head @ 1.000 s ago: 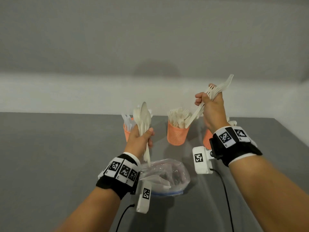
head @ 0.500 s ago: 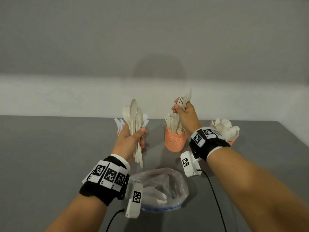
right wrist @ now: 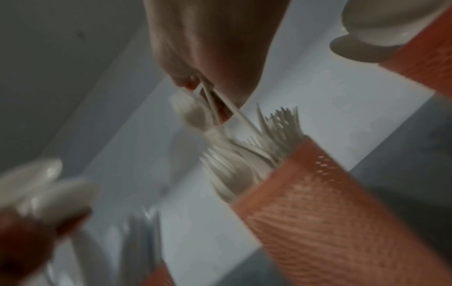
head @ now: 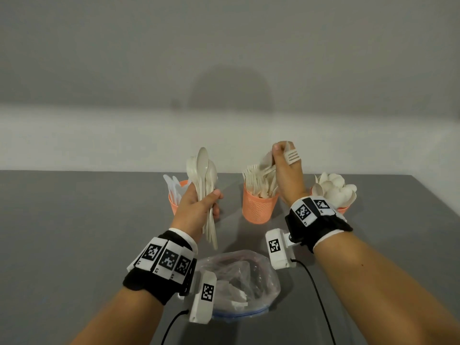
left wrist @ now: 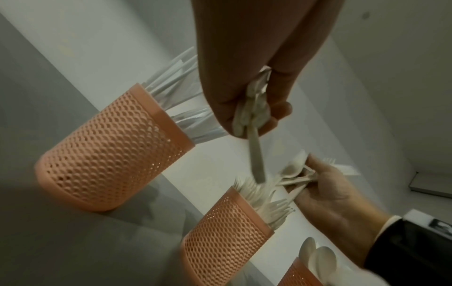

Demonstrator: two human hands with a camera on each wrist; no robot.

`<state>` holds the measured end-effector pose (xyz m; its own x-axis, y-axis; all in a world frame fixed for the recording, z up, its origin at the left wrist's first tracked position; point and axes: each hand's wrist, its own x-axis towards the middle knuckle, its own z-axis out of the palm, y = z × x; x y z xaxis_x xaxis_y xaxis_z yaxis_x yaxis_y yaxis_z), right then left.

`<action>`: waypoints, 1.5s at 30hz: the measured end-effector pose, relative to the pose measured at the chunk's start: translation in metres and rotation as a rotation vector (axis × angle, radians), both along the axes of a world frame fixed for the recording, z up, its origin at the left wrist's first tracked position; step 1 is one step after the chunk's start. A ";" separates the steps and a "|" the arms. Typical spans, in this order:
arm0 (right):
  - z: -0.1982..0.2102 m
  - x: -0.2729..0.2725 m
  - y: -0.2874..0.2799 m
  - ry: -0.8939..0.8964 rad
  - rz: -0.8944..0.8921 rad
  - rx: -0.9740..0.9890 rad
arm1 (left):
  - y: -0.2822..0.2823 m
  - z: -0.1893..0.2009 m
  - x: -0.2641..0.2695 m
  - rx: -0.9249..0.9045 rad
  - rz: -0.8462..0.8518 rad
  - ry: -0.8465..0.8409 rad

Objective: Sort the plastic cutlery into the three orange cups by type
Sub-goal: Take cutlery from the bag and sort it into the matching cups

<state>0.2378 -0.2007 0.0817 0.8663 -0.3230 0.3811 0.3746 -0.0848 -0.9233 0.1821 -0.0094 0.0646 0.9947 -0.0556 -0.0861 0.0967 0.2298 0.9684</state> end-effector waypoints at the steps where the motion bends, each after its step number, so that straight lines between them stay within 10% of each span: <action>1: -0.005 0.000 -0.001 0.029 0.001 -0.095 | 0.000 0.001 0.000 0.001 -0.001 -0.004; 22: 0.033 0.016 -0.012 0.037 -0.083 -0.626 | -0.008 0.006 -0.006 -0.001 -0.014 -0.029; 29: -0.001 0.010 -0.020 0.592 -0.056 -1.313 | -0.010 0.008 -0.007 -0.008 -0.011 -0.030; 38: 0.002 -0.005 0.027 0.223 0.141 -1.268 | -0.011 0.012 -0.009 -0.181 -0.107 0.022; 45: 0.000 -0.009 0.009 0.177 -0.171 -1.080 | -0.003 0.012 -0.009 -0.358 -0.183 0.177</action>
<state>0.2290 -0.1918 0.0815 0.9120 -0.0160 0.4099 0.1512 -0.9158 -0.3721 0.1733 -0.0128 0.0766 0.9374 -0.2865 -0.1979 0.3244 0.5118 0.7955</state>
